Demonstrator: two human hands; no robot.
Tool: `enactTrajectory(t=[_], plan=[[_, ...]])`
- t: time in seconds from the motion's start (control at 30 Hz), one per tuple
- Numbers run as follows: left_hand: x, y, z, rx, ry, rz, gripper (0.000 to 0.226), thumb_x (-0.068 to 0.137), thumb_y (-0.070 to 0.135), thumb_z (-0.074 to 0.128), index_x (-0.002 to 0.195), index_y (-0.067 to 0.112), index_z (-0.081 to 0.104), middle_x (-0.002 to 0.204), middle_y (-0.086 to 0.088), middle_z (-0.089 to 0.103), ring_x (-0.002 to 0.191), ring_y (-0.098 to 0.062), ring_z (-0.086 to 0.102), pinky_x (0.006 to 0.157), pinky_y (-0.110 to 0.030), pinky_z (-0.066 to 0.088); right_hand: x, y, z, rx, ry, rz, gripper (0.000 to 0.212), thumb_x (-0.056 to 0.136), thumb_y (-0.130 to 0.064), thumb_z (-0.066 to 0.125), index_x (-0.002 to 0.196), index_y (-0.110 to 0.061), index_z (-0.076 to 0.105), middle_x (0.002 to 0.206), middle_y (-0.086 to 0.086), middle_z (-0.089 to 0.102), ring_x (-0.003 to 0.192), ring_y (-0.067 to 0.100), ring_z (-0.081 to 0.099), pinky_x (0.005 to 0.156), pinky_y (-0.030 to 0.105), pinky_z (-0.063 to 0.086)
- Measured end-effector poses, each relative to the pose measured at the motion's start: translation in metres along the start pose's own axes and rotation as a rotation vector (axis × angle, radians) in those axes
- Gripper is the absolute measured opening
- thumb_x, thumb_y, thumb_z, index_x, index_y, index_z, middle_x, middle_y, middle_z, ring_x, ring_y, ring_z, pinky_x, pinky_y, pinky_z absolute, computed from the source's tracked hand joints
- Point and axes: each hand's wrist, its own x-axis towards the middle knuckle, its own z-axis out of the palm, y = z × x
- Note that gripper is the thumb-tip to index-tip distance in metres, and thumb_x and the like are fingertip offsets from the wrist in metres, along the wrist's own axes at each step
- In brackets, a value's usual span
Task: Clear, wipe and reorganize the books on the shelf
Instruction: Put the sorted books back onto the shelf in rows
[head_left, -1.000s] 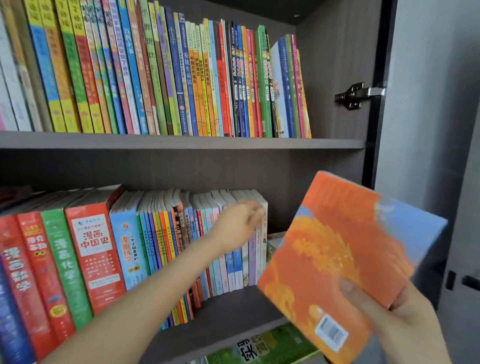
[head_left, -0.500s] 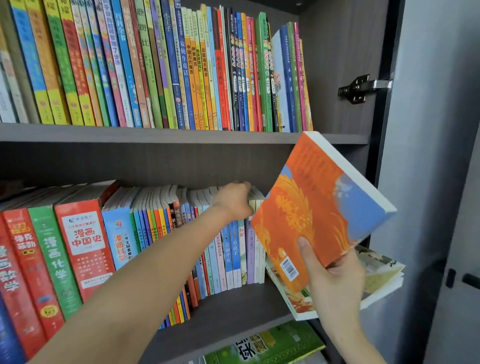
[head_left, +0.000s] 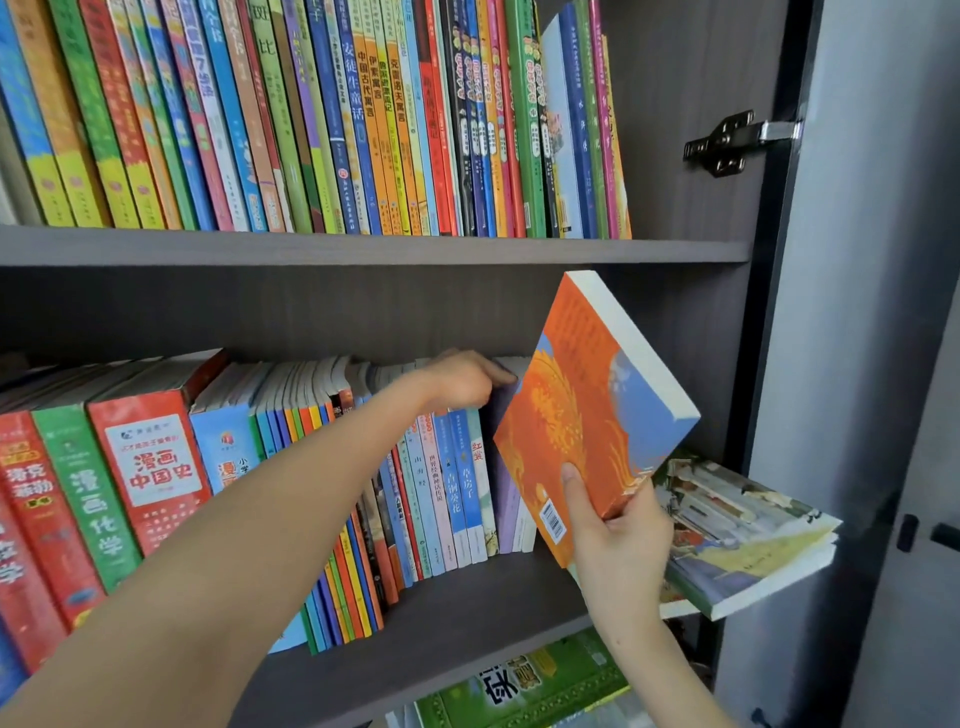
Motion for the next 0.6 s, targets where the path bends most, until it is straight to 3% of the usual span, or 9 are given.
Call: enactTrajectory(t=[0.07,0.13,0.27,0.37,0.47,0.53,0.6], plan=[[0.003,-0.003,-0.001,-0.006,-0.01,-0.022,0.062,0.083,-0.007,0.041,0.124,0.034,0.063,0.102,0.007,0.063,0.073,-0.007,0.054,0.044,-0.009,0.038,-0.001,0.004,0.004,0.005,0.023,0.012,0.028,0.083,-0.016,0.071,0.069,-0.025,0.049,0.062,-0.013,0.059,0.057,-0.005,0.059,0.051,0.007,0.042],[0.005,-0.006,-0.001,-0.006,-0.021,-0.017,0.064,0.081,-0.006,0.042,0.124,0.038,0.062,0.104,0.008,0.059,0.069,-0.009,0.052,0.057,-0.02,0.044,-0.002,0.009,0.013,0.028,0.043,0.028,0.025,0.084,-0.015,0.071,0.074,-0.027,0.051,0.066,-0.012,0.063,0.059,-0.002,0.061,0.053,0.008,0.044],[0.009,-0.012,0.0,-0.042,-0.047,0.016,0.063,0.081,-0.007,0.051,0.129,0.034,0.058,0.123,0.007,0.058,0.108,-0.018,0.057,0.09,-0.031,0.048,-0.006,0.028,0.041,-0.112,0.035,0.001,0.02,0.086,-0.02,0.07,0.077,-0.022,0.053,0.063,-0.01,0.062,0.05,0.0,0.055,0.051,0.014,0.042],[0.004,-0.02,-0.002,-0.336,0.024,0.039,0.067,0.081,-0.013,0.052,0.137,0.023,0.047,0.123,0.0,0.057,0.113,-0.02,0.056,0.079,-0.025,0.046,-0.01,0.041,0.063,-0.258,-0.047,-0.008,0.015,0.088,-0.023,0.067,0.092,-0.009,0.063,0.073,-0.005,0.065,0.06,0.005,0.061,0.056,0.015,0.045],[-0.001,-0.026,-0.009,-0.737,0.295,0.003,0.078,0.082,-0.014,0.048,0.148,0.026,0.031,0.134,-0.003,0.048,0.091,-0.011,0.059,0.069,-0.023,0.053,0.004,0.038,0.083,-0.277,-0.127,0.006,0.018,0.092,-0.024,0.062,0.107,-0.014,0.063,0.089,-0.006,0.068,0.077,0.006,0.065,0.07,0.017,0.051],[-0.009,-0.026,-0.01,-0.773,0.364,0.061,0.076,0.083,-0.013,0.046,0.147,0.025,0.033,0.142,-0.001,0.043,0.086,-0.001,0.052,0.061,-0.01,0.05,0.014,0.034,0.094,-0.292,-0.153,0.047,0.017,0.094,-0.024,0.059,0.107,-0.013,0.062,0.091,-0.004,0.068,0.08,0.008,0.064,0.071,0.018,0.049],[-0.015,-0.026,-0.007,-0.69,0.279,0.174,0.074,0.081,-0.007,0.049,0.145,0.028,0.037,0.146,0.004,0.039,0.101,0.001,0.05,0.067,-0.006,0.045,0.016,0.035,0.103,-0.332,-0.135,0.048,0.019,0.095,-0.025,0.056,0.109,-0.014,0.061,0.093,-0.004,0.069,0.08,0.007,0.064,0.072,0.02,0.052]])
